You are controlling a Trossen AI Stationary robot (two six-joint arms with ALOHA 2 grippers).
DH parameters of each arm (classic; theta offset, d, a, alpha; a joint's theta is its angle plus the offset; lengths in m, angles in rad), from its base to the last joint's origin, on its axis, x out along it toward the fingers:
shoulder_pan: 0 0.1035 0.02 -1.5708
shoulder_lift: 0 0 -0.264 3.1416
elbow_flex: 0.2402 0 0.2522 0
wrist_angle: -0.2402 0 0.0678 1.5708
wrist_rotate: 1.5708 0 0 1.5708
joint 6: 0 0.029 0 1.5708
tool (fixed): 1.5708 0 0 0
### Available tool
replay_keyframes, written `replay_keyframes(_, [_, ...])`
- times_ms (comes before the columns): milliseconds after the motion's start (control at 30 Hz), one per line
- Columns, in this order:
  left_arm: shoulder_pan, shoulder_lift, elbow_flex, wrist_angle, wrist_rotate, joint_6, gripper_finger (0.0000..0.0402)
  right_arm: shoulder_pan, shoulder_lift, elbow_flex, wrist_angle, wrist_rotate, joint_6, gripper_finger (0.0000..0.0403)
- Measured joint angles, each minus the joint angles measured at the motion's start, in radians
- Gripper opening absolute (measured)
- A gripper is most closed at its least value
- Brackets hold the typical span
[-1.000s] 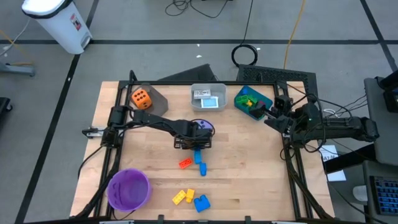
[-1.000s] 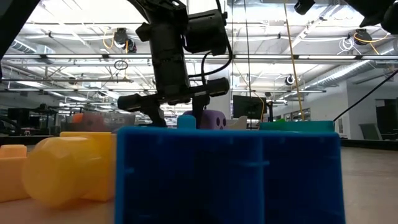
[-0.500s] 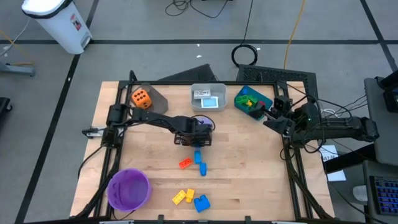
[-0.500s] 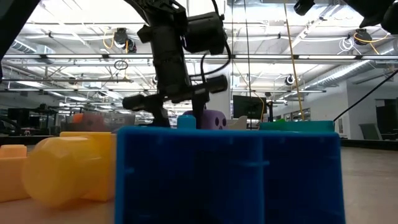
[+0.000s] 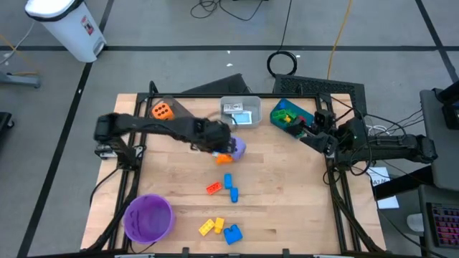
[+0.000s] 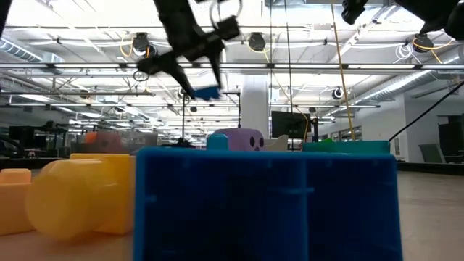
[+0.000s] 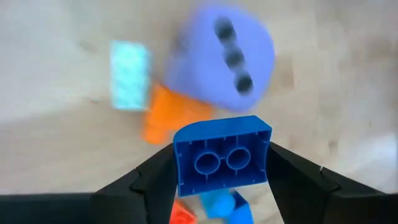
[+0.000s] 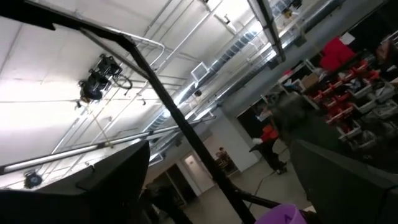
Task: Pick & Place Toys
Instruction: Put the blue game piece into the blue bin
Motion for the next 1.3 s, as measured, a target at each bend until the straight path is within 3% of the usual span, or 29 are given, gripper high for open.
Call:
replay_keyframes(167, [0.080,-0.142,0.001,-0.169,-0.118,0.027,0.0227,0.000,0.000,0.000,-0.001,0.037,0.000,0.0380])
replay_keyframes(300, [0.153,-0.210,0.001,-0.195,-0.129,0.111,0.0228,0.000,0.000,0.000,-0.008,0.037,0.000,0.0380])
replay_keyframes(467, [0.202,-0.217,0.000,-0.155,-0.084,0.184,0.0229,0.001,0.000,0.000,-0.051,0.039,-0.029,0.0380])
replay_keyframes(600, [0.199,-0.205,0.001,0.023,-0.035,0.226,0.0229,0.003,0.001,0.010,-0.185,0.060,-0.059,0.0380])
replay_keyframes(733, [0.184,-0.193,0.001,0.250,0.022,0.240,0.0229,0.020,0.016,0.106,-0.463,0.065,-0.271,0.0380])
replay_keyframes(867, [0.166,-0.184,0.002,0.421,0.039,0.238,0.0224,0.056,0.068,0.248,-0.675,0.157,-0.585,0.0380])
replay_keyframes(1100, [0.152,-0.167,0.002,0.607,0.098,0.220,0.0217,0.139,0.171,0.362,-0.654,0.370,-1.011,0.0380])
replay_keyframes(1300, [0.139,-0.148,0.001,0.722,0.129,0.204,0.0225,0.154,0.258,0.363,-0.516,0.479,-1.175,0.0380])
